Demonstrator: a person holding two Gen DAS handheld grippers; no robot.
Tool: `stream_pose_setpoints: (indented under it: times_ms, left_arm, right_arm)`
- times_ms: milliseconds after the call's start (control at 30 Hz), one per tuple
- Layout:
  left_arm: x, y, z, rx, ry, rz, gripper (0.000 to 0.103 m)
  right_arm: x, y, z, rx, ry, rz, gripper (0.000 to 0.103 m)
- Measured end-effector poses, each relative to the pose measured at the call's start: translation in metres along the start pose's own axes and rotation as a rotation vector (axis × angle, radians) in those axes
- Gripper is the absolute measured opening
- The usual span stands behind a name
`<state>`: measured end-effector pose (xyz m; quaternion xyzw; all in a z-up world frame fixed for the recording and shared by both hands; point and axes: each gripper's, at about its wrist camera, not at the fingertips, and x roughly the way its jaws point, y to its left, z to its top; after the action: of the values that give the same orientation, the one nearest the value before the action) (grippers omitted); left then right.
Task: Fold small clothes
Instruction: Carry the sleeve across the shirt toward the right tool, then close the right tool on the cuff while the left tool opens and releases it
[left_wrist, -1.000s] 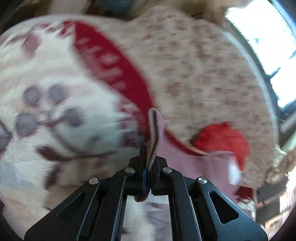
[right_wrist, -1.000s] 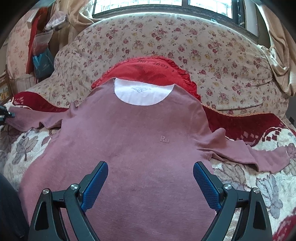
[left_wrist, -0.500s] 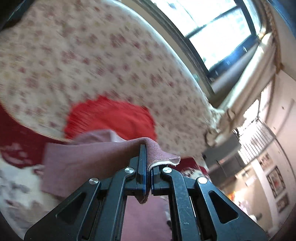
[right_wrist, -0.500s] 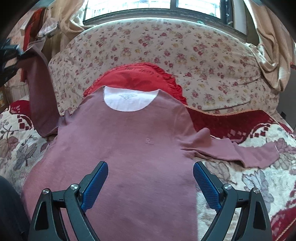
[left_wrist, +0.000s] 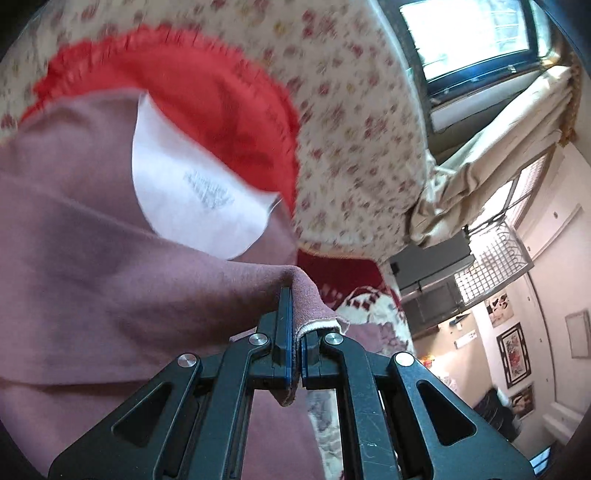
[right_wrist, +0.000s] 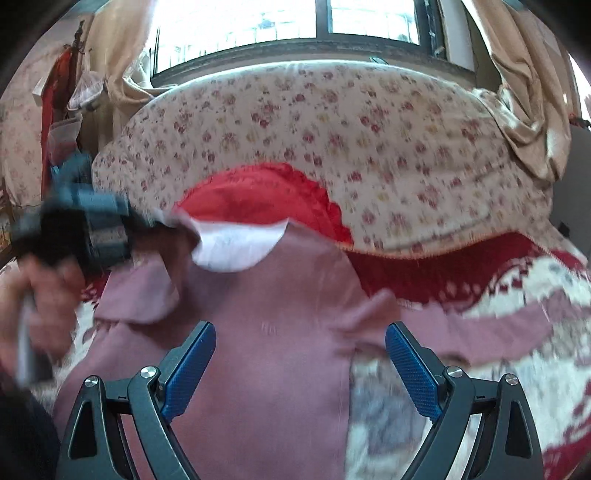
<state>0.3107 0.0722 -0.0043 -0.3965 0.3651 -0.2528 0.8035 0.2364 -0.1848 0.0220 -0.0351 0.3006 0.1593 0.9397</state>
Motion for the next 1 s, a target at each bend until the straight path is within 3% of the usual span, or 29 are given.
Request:
stream_pose_setpoints:
  times_ms: [67,100,167,267,400,500,567,633,733,900,1000]
  left_arm:
    - [0.009,0.007,-0.002,-0.007,0.023,-0.016,0.001]
    - [0.012,0.009,-0.003,-0.005,0.03,-0.024,0.001]
    - [0.017,0.012,-0.005,-0.017,0.045,-0.029,0.001]
    - [0.02,0.017,-0.007,-0.031,0.059,-0.024,0.001]
    - [0.026,0.012,-0.007,-0.01,0.072,-0.012,0.001]
    - [0.026,0.009,-0.003,0.004,0.08,-0.006,0.002]
    - [0.025,0.011,0.0,-0.021,0.092,-0.035,0.007]
    - [0.025,0.012,0.001,-0.036,0.117,-0.032,0.021]
    - [0.025,0.009,-0.002,-0.039,0.131,-0.066,0.034]
    - [0.027,0.003,-0.005,-0.027,0.153,-0.095,0.034]
    - [0.016,0.009,-0.001,-0.056,0.123,-0.074,0.034]
  right_arm:
    - [0.027,0.004,0.005,-0.001,0.089,0.164,0.086]
    - [0.042,0.009,0.005,-0.019,0.13,0.256,0.075]
    - [0.069,0.031,-0.001,-0.115,0.179,0.332,0.072]
    - [0.092,0.049,-0.007,-0.169,0.183,0.324,0.072]
    - [0.116,0.054,0.0,-0.091,0.181,0.399,0.072]
    - [0.126,0.06,0.009,-0.071,0.153,0.384,0.072]
    - [0.128,0.061,0.009,-0.06,0.138,0.356,0.072]
    - [0.134,0.053,0.012,-0.007,0.13,0.32,0.072]
    - [0.14,0.041,0.012,0.044,0.119,0.316,0.072]
    - [0.147,0.03,0.013,0.101,0.115,0.336,0.064]
    - [0.151,0.027,0.011,0.12,0.144,0.348,0.062]
